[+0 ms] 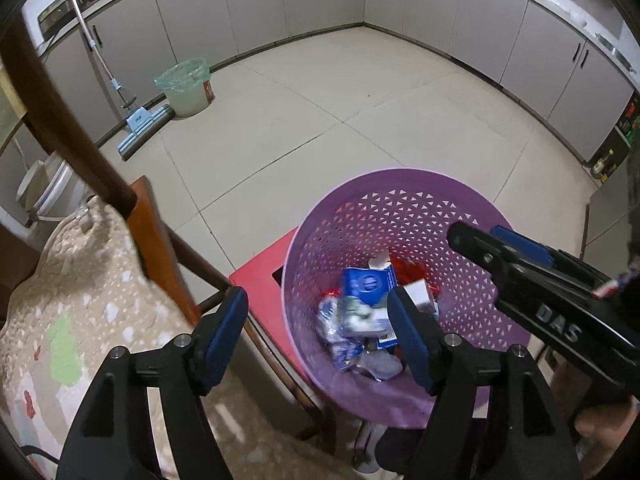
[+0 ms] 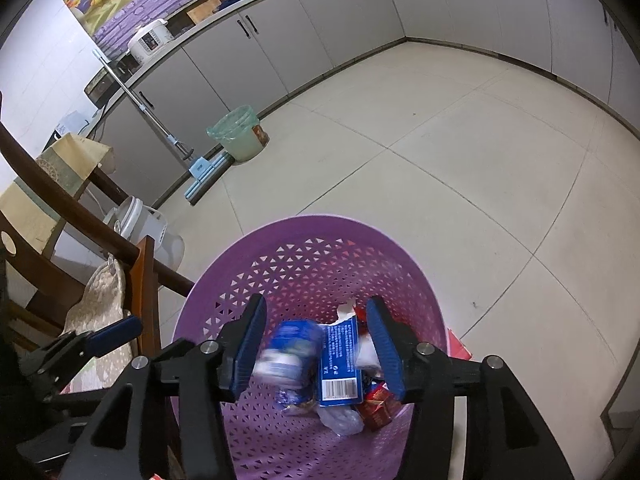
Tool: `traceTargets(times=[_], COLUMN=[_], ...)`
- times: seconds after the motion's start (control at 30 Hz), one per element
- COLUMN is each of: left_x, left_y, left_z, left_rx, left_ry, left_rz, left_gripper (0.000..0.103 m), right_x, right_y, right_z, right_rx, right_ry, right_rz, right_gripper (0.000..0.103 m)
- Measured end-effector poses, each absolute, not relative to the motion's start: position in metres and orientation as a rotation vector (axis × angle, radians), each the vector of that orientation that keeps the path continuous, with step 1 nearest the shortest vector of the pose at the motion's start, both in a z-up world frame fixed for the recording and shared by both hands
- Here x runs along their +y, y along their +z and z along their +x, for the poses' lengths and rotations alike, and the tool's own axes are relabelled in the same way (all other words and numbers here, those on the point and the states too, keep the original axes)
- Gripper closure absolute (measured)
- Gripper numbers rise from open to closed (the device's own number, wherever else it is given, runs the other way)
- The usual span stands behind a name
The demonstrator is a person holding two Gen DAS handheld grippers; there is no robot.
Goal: Collect trash
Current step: 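Open both tools over the basket to drop the tissue pack and medicine box, then move both open tools back over the quilt to check for remaining items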
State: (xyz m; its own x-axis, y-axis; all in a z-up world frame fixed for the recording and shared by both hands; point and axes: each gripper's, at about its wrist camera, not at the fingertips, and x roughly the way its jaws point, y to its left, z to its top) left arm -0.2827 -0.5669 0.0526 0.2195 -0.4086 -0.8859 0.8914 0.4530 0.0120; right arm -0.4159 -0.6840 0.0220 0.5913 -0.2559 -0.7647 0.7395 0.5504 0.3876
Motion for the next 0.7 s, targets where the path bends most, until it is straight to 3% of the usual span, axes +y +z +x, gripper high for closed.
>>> traceTargets(times=[0.5,0.57,0.7], left_x=[-0.424,-0.395,-0.331], left_y=[0.154,0.169,0.200], left_z=[-0.280,-0.278,-0.274], left_rx=[0.784,0.735,0.581], left_ry=[-0.802,-0.744,-0.594], left_rz=[0.430,0.408,0.351], left_gripper=[0.031,0.027,0.011], right_x=[-0.658,-0.651,-0.630], right_y=[0.031,0.034,0.041], right_z=[-0.413,-0.417,-0.423], right_rx=[0.695,0.688,0.655], right_ry=[-0.775,-0.802,-0.876], right_rz=[0.568,0.549,0.499], right_gripper=[0.036,0.036,0.035])
